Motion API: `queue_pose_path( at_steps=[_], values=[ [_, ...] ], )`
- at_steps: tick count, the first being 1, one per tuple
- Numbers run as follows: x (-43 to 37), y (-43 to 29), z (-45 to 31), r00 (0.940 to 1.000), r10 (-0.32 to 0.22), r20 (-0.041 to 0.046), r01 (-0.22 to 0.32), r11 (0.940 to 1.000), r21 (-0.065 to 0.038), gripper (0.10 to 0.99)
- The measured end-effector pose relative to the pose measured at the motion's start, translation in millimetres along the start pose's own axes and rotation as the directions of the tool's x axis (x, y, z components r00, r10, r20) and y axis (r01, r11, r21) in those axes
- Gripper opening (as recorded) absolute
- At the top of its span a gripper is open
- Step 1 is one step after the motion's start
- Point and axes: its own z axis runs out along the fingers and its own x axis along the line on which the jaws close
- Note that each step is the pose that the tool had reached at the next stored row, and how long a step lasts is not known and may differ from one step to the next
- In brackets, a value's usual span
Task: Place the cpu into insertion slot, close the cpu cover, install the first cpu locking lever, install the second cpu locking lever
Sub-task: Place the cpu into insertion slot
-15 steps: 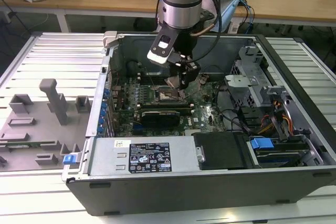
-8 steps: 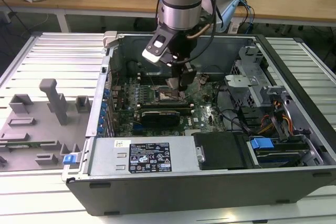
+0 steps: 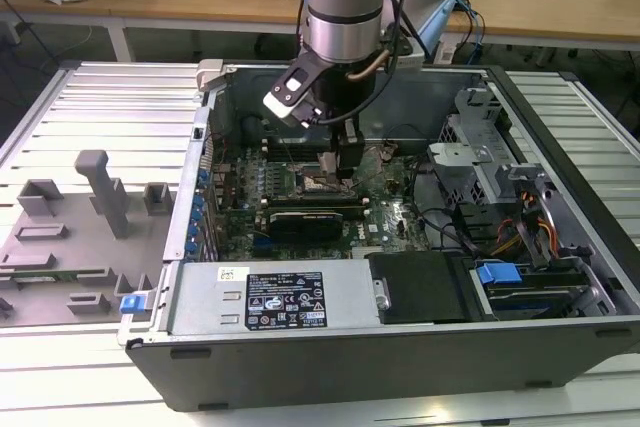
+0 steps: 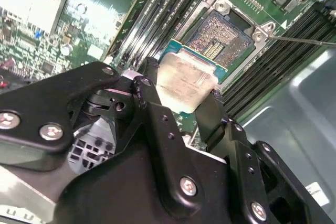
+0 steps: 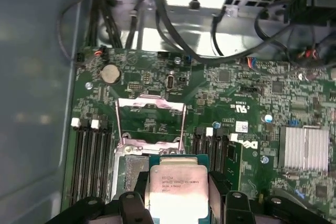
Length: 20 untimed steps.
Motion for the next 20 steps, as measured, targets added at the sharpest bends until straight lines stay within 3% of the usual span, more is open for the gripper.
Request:
queue_pose_path(
  at_steps=[11, 20],
  values=[
    [3.9, -6.1, 9.7, 0.9989, 0.047, 0.0043, -0.047, 0.9989, 0.000, 0.533],
    [17.6, -11.3, 21.0, 0.9988, 0.049, 0.0043, -0.049, 0.9988, 0.000, 0.533]
  ],
)
